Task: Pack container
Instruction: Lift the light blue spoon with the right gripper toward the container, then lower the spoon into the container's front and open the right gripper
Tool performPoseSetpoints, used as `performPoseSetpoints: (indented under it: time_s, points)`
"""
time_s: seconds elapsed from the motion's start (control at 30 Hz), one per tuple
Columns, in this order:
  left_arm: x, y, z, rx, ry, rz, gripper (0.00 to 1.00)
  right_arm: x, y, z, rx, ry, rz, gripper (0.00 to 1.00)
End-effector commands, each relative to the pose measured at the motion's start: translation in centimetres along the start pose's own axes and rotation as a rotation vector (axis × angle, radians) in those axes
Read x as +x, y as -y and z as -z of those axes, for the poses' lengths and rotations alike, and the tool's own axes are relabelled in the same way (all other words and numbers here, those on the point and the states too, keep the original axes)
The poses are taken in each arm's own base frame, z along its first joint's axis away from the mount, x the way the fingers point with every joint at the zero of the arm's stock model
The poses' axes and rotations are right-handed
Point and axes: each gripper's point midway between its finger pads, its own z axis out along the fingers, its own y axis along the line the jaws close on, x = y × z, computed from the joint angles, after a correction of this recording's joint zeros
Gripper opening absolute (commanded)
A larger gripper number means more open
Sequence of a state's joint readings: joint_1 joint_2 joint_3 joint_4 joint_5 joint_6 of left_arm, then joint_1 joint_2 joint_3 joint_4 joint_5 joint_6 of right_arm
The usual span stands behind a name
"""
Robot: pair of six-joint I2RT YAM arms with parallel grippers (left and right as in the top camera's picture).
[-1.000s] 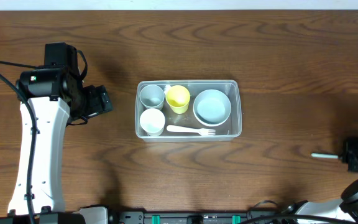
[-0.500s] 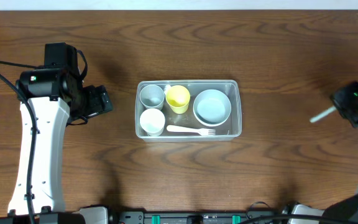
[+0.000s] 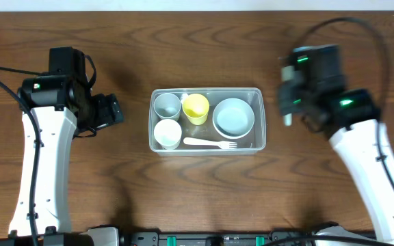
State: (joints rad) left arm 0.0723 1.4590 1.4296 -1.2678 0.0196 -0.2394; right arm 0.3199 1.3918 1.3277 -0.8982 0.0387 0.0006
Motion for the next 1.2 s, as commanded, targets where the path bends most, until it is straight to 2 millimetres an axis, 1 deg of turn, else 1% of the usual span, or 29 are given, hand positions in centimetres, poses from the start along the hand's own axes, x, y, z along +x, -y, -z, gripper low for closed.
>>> performPoseSetpoints:
  time_s: [0.0,0.03,0.1,0.2,0.27,0.37,0.5,0.67,0.8,0.9,1.0,1.17]
  points:
    - [0.2,-0.3,-0.3,-0.009,-0.012,0.010,0.98,-1.2,-4.9,1.4,-0.062,0.074,0.469,0.01]
    - [0.2,-0.3,-0.3,-0.009,-0.012,0.010,0.98,-1.3,-6.5,1.6,-0.082,0.097,0.558,0.01]
    - [0.2,-0.3,-0.3,-0.009,-0.012,0.010,0.98,-1.7,-9.0,2.0,-0.111,0.144,0.699,0.01]
    - [0.2,-0.3,-0.3,-0.009,-0.012,0.010,0.98,-2.2,-11.8,2.6,-0.140,0.210,0.836,0.02]
    - [0.2,-0.3,-0.3,-0.009,-0.012,0.010,0.98,-2.2,-12.8,2.5,-0.151,0.222,0.892,0.01]
    - [0.2,-0.3,-0.3,-0.009,-0.011,0.010,0.98,-1.4,-13.8,1.5,-0.175,0.190,0.919,0.01]
    - [0.2,-0.3,-0.3,-0.009,-0.011,0.010,0.98,0.9,-15.9,-0.7,-0.267,0.104,0.957,0.01]
    - [0.2,-0.3,-0.3,-0.009,-0.011,0.010,0.98,2.8,-17.5,-3.5,-0.304,0.017,0.996,0.01]
    - [0.2,-0.3,-0.3,-0.009,-0.011,0.010,0.98,4.3,-18.6,-5.0,-0.369,-0.038,1.001,0.01]
    - [0.2,-0.3,-0.3,-0.009,-0.011,0.010,0.98,5.4,-19.2,-5.7,-0.421,-0.072,0.998,0.01]
    - [0.2,-0.3,-0.3,-0.010,-0.011,0.010,0.98,6.1,-19.2,-6.2,-0.433,-0.104,0.999,0.01]
    - [0.2,-0.3,-0.3,-0.010,-0.011,0.010,0.98,7.1,-18.9,-6.3,-0.442,-0.151,1.001,0.01]
